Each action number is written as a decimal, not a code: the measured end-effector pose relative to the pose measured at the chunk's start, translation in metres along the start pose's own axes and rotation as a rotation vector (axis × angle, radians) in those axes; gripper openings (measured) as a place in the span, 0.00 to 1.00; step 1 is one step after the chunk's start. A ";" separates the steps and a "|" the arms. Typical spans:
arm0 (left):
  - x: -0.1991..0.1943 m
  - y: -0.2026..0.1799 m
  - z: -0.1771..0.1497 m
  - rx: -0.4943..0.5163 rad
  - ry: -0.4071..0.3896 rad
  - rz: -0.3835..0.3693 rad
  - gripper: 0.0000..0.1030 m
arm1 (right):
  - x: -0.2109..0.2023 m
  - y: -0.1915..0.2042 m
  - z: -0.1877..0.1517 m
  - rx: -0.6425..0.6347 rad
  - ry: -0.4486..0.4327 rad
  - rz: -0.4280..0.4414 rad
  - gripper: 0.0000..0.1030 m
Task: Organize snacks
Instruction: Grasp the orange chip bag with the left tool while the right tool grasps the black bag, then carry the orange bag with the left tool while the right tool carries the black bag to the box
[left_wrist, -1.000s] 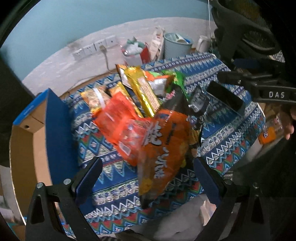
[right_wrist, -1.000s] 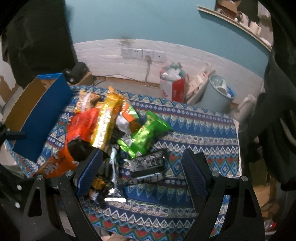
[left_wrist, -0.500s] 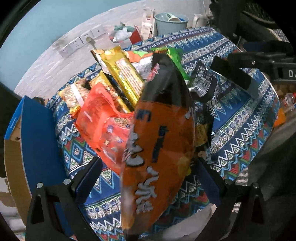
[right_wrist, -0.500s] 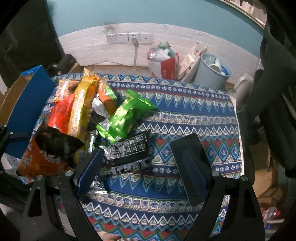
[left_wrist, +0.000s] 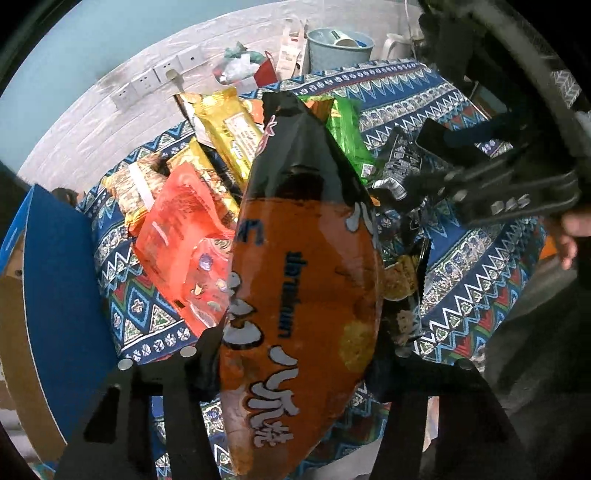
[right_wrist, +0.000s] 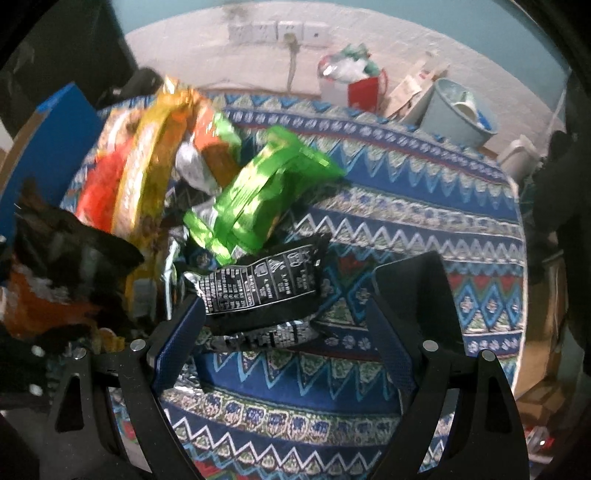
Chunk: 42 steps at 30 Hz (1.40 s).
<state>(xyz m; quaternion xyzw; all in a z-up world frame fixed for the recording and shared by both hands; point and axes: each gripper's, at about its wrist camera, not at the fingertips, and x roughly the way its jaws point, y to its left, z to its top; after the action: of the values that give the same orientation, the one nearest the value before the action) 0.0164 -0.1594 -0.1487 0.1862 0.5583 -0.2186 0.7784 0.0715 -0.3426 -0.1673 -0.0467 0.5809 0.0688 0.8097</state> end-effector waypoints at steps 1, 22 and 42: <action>-0.001 0.002 0.000 -0.008 -0.002 0.000 0.57 | 0.006 0.002 0.000 -0.008 0.014 0.007 0.84; -0.061 0.062 -0.017 -0.145 -0.135 0.032 0.55 | 0.037 0.026 0.005 -0.068 0.086 -0.042 0.60; -0.109 0.117 -0.032 -0.256 -0.236 0.158 0.55 | -0.054 0.070 0.046 -0.080 -0.171 -0.006 0.60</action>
<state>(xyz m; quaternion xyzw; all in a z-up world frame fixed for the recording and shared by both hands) 0.0249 -0.0300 -0.0499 0.1018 0.4699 -0.1043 0.8706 0.0855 -0.2699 -0.1015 -0.0747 0.5064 0.0933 0.8540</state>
